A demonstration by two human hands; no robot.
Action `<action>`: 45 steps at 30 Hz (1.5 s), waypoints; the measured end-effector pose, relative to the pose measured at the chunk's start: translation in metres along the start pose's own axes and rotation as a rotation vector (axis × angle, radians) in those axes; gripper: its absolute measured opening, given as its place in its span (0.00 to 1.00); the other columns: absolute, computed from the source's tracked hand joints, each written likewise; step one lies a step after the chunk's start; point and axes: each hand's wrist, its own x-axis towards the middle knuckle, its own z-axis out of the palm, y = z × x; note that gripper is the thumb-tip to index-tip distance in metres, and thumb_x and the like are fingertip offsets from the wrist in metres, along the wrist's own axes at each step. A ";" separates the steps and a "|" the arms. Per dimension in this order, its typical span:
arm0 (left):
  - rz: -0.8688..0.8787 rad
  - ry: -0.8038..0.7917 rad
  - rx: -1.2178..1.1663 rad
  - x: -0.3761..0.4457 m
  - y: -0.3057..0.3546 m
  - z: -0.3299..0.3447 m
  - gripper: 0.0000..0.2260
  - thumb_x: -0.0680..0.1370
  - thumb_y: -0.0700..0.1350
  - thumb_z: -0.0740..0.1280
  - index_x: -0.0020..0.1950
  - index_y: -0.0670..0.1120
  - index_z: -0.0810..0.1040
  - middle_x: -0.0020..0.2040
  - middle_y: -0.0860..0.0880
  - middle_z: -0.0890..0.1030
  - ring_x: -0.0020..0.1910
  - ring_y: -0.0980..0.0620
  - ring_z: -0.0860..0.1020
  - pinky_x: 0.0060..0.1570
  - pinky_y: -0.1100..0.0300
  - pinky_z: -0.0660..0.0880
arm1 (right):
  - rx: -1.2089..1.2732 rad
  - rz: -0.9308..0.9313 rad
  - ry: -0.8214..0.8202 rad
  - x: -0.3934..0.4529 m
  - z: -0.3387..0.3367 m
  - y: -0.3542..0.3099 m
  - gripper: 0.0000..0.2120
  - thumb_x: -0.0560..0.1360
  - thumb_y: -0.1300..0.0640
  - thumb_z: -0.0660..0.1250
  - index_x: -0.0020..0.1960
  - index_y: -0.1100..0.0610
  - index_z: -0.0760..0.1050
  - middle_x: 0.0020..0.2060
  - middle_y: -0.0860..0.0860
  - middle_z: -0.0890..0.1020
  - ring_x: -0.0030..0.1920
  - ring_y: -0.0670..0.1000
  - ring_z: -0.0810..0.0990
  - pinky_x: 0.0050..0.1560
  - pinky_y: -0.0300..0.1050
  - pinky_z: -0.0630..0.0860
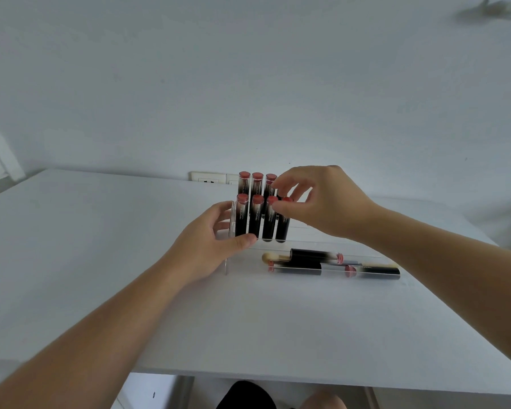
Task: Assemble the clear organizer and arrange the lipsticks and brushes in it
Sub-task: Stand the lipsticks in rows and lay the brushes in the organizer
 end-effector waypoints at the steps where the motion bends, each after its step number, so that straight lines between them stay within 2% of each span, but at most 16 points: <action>1: -0.003 0.000 -0.002 0.000 0.000 0.000 0.31 0.71 0.57 0.78 0.71 0.60 0.70 0.60 0.69 0.78 0.60 0.75 0.74 0.58 0.69 0.69 | 0.000 -0.005 0.008 0.001 0.000 -0.001 0.07 0.72 0.49 0.75 0.50 0.46 0.83 0.41 0.41 0.84 0.42 0.42 0.83 0.45 0.46 0.81; 4: -0.005 -0.002 0.001 0.000 -0.001 0.000 0.31 0.71 0.58 0.78 0.71 0.61 0.70 0.58 0.70 0.78 0.60 0.76 0.73 0.58 0.69 0.69 | -0.007 -0.019 0.020 0.002 0.001 -0.002 0.05 0.73 0.49 0.75 0.48 0.45 0.82 0.41 0.41 0.84 0.42 0.43 0.83 0.43 0.49 0.81; 8: -0.013 0.006 0.001 0.000 0.000 0.000 0.34 0.64 0.66 0.75 0.68 0.64 0.70 0.57 0.73 0.78 0.59 0.76 0.74 0.60 0.68 0.69 | -0.040 -0.076 0.077 0.000 -0.004 -0.002 0.04 0.73 0.51 0.74 0.47 0.50 0.84 0.40 0.42 0.84 0.41 0.44 0.83 0.43 0.48 0.81; 11: -0.024 0.007 0.011 0.000 -0.001 0.001 0.34 0.64 0.67 0.75 0.67 0.66 0.69 0.53 0.79 0.76 0.58 0.79 0.72 0.58 0.69 0.68 | -0.018 -0.098 0.143 -0.005 -0.015 0.002 0.03 0.74 0.53 0.73 0.45 0.52 0.84 0.37 0.43 0.84 0.39 0.46 0.82 0.41 0.44 0.79; 14: -0.033 0.007 0.013 -0.001 -0.001 0.000 0.35 0.63 0.68 0.74 0.68 0.66 0.69 0.53 0.81 0.75 0.58 0.79 0.72 0.59 0.69 0.68 | -0.010 -0.090 0.130 -0.015 -0.025 0.012 0.03 0.73 0.54 0.73 0.41 0.51 0.83 0.34 0.46 0.83 0.36 0.47 0.81 0.38 0.38 0.75; 17: -0.044 0.010 0.020 -0.001 0.001 0.000 0.37 0.64 0.68 0.75 0.71 0.63 0.69 0.51 0.83 0.74 0.56 0.82 0.71 0.59 0.68 0.68 | -0.002 -0.022 0.017 -0.028 -0.032 0.026 0.05 0.72 0.53 0.74 0.37 0.48 0.82 0.31 0.47 0.81 0.31 0.44 0.76 0.33 0.34 0.72; 20: -0.066 0.015 0.036 -0.001 0.001 0.000 0.32 0.69 0.62 0.77 0.69 0.64 0.68 0.47 0.87 0.70 0.50 0.86 0.69 0.55 0.70 0.66 | -0.043 0.062 -0.228 -0.038 -0.035 0.037 0.03 0.71 0.51 0.74 0.39 0.44 0.83 0.31 0.46 0.81 0.30 0.42 0.73 0.33 0.35 0.71; 22: -0.069 0.024 0.038 -0.002 0.003 0.000 0.34 0.67 0.64 0.76 0.70 0.63 0.67 0.47 0.86 0.71 0.49 0.86 0.69 0.55 0.71 0.67 | -0.150 0.071 -0.367 -0.040 -0.035 0.041 0.02 0.71 0.49 0.73 0.41 0.41 0.82 0.31 0.43 0.80 0.29 0.41 0.73 0.32 0.34 0.70; 26: -0.058 0.032 0.041 -0.003 0.007 0.000 0.42 0.64 0.67 0.74 0.75 0.58 0.67 0.46 0.87 0.69 0.48 0.87 0.68 0.54 0.71 0.66 | -0.381 0.076 -0.499 -0.039 -0.037 0.040 0.02 0.71 0.43 0.69 0.41 0.38 0.81 0.35 0.31 0.79 0.38 0.34 0.76 0.34 0.36 0.67; 28: -0.055 0.033 0.041 -0.003 0.008 0.000 0.42 0.64 0.67 0.74 0.76 0.57 0.67 0.45 0.88 0.68 0.47 0.88 0.68 0.52 0.73 0.65 | -0.442 0.083 -0.526 -0.040 -0.040 0.040 0.03 0.70 0.40 0.68 0.42 0.37 0.80 0.35 0.27 0.78 0.40 0.36 0.77 0.34 0.37 0.67; 31: -0.049 0.034 0.047 -0.003 0.007 0.000 0.41 0.65 0.67 0.74 0.75 0.58 0.67 0.46 0.86 0.70 0.49 0.87 0.68 0.56 0.71 0.67 | -0.534 0.069 -0.566 -0.043 -0.043 0.039 0.06 0.70 0.38 0.66 0.42 0.36 0.80 0.36 0.26 0.77 0.44 0.39 0.77 0.36 0.38 0.71; 35: -0.028 0.040 0.049 -0.005 0.008 0.000 0.39 0.67 0.65 0.75 0.75 0.58 0.67 0.52 0.80 0.73 0.51 0.85 0.70 0.55 0.72 0.67 | -0.509 0.140 -0.664 -0.047 -0.045 0.038 0.09 0.71 0.39 0.64 0.40 0.39 0.82 0.31 0.37 0.83 0.34 0.37 0.79 0.34 0.39 0.73; 37: -0.016 0.046 0.057 -0.006 0.010 0.000 0.44 0.64 0.68 0.74 0.77 0.56 0.66 0.61 0.71 0.73 0.57 0.77 0.71 0.59 0.68 0.68 | -0.471 0.162 -0.677 -0.048 -0.045 0.037 0.09 0.71 0.40 0.64 0.40 0.40 0.82 0.31 0.41 0.84 0.31 0.36 0.78 0.34 0.39 0.72; 39: -0.015 0.056 0.075 -0.007 0.011 -0.001 0.47 0.63 0.70 0.73 0.78 0.55 0.65 0.66 0.62 0.74 0.64 0.66 0.73 0.62 0.64 0.68 | -0.454 0.169 -0.668 -0.050 -0.045 0.036 0.10 0.72 0.40 0.64 0.39 0.41 0.82 0.30 0.41 0.84 0.30 0.37 0.78 0.34 0.39 0.71; 43: -0.026 0.093 0.092 -0.010 0.014 -0.005 0.48 0.62 0.72 0.72 0.77 0.54 0.65 0.64 0.60 0.76 0.62 0.62 0.75 0.60 0.62 0.71 | -0.452 0.143 -0.610 -0.053 -0.046 0.037 0.10 0.72 0.42 0.65 0.39 0.45 0.81 0.31 0.34 0.82 0.33 0.35 0.76 0.33 0.38 0.69; 45: -0.030 0.145 0.154 -0.014 0.016 -0.010 0.42 0.63 0.75 0.71 0.72 0.57 0.69 0.58 0.61 0.77 0.54 0.62 0.77 0.51 0.62 0.73 | -0.452 0.126 -0.562 -0.054 -0.049 0.039 0.09 0.71 0.42 0.66 0.39 0.45 0.81 0.32 0.32 0.81 0.36 0.34 0.75 0.33 0.38 0.68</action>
